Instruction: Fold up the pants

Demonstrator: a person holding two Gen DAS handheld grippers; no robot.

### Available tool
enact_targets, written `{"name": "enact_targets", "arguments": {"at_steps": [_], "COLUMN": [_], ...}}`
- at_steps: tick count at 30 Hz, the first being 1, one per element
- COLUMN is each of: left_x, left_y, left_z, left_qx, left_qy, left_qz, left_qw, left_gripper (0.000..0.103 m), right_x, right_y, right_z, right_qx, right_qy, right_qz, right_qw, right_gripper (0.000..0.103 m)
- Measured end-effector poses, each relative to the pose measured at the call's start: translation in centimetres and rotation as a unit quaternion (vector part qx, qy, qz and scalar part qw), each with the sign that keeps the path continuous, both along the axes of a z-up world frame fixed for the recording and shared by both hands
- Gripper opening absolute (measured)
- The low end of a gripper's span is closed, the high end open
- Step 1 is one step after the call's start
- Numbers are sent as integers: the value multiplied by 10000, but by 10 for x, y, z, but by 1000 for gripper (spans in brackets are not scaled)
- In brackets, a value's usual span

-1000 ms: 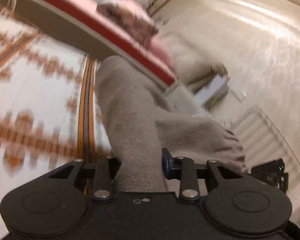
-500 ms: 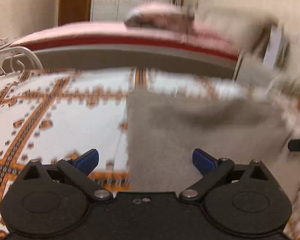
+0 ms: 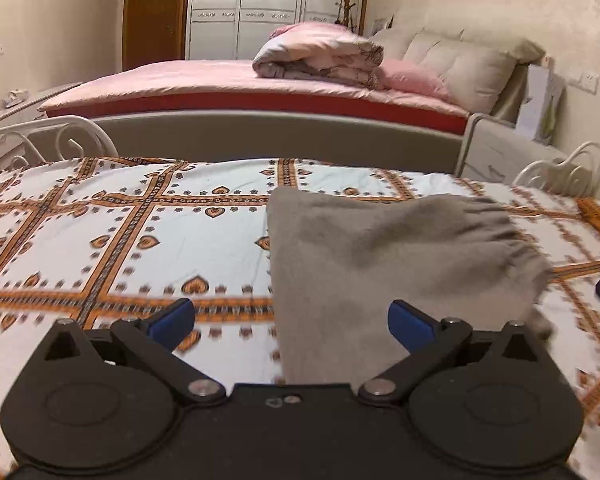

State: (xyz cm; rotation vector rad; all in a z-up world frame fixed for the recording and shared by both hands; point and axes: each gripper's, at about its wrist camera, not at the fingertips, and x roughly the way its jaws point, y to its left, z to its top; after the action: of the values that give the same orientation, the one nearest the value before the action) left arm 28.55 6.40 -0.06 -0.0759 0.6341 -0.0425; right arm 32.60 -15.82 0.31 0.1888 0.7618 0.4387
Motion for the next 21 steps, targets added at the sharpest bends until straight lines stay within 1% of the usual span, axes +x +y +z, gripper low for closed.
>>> {"name": "enact_targets", "arguments": {"at_steps": [2, 5, 7, 11, 12, 14, 16, 18, 21], "left_x": [-28, -69, -91, -133, -143, -161, -177, -192, -212], "left_y": [0, 0, 0, 2, 2, -1, -4, -8, -13], "left_z": [9, 20, 25, 33, 34, 36, 37, 39, 42], "left_qx": [-5, 14, 26, -14, -19, -18, -25, -1, 43], "left_qy": [-74, -267, -348, -503, -542, -626, -686, -803, -916], "left_qz": [2, -43, -38, -1, 15, 69, 75, 82, 72], "left_qw": [10000, 9996, 9994, 9987, 9985, 9980, 9976, 9967, 9958], "left_gripper": [97, 97, 97, 97, 97, 97, 97, 97, 97], "right_x": [-33, -81, -111, -167, -180, -209, -230, -241, -255], "right_y": [2, 12, 14, 15, 16, 19, 22, 20, 22], "right_z": [10, 22, 23, 20, 22, 33, 38, 39, 41], "right_qx": [-465, -1133, -1320, -1316, -1288, -1186, -1121, -950, -836], "right_qy": [-146, -565, -748, -909, -1046, -1466, -1685, -1673, -1705], "right_qz": [-87, -159, -177, -227, -323, -342, -423, -455, -483], "right_qw": [9988, 9918, 9883, 9869, 9856, 9815, 9784, 9803, 9806], "right_gripper": [103, 103, 103, 103, 103, 103, 103, 103, 103]}}
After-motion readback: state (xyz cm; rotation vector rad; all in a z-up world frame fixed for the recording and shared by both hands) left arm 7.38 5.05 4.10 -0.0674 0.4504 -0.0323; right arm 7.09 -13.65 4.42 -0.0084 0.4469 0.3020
